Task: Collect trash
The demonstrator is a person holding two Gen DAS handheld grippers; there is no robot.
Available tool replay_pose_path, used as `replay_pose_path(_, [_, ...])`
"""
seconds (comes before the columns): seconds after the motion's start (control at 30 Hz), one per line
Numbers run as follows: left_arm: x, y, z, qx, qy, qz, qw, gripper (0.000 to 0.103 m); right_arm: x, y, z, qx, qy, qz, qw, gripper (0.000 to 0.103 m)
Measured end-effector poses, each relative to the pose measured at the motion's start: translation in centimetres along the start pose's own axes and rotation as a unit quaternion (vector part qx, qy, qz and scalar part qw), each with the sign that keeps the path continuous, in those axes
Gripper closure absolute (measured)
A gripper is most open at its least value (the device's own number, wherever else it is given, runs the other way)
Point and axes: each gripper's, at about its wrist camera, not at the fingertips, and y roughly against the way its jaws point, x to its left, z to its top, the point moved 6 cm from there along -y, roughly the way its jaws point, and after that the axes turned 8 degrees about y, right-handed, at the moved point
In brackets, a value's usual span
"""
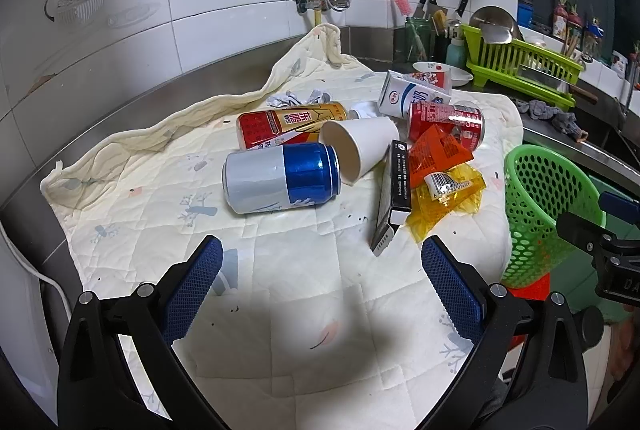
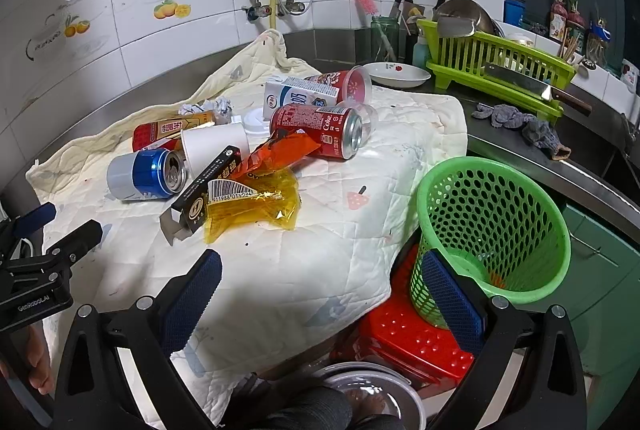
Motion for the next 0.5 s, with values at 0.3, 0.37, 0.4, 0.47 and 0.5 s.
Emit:
replay_pose_path(0.3, [-0.07, -0.13, 0.0, 0.004, 0.002, 0.001, 1.0, 0.005, 0.03, -0.28, -0.13, 0.003, 0.0, 0.002, 1.0, 0.006])
replay_pose_path(0.37, [-0.01, -0.21, 0.0, 0.004, 0.003, 0.002, 1.0, 0.005, 0.1, -0.24, -0.12, 0.003, 0.002, 0.0, 1.0, 0.006])
replay_pose_path(0.4, [-0.04, -0.29, 0.01, 0.005, 0.004, 0.002, 1.0, 0.005, 0.12, -0.19, -0.1, 0.003, 0.003, -0.001, 1.0, 0.006])
replay_pose_path(0.47, [-0.06, -0.32, -0.05, 0.005, 0.004, 0.001, 1.0, 0.005, 0.04, -0.22, -0.1, 0.003, 0.002, 0.0, 1.0, 0.006])
replay_pose_path(0.5, [-0.06, -0.4, -0.07, 0.005, 0.002, 0.0, 1.0, 0.005, -0.02, -0.24, -0.12, 0.003, 0.001, 0.0, 1.0, 0.006])
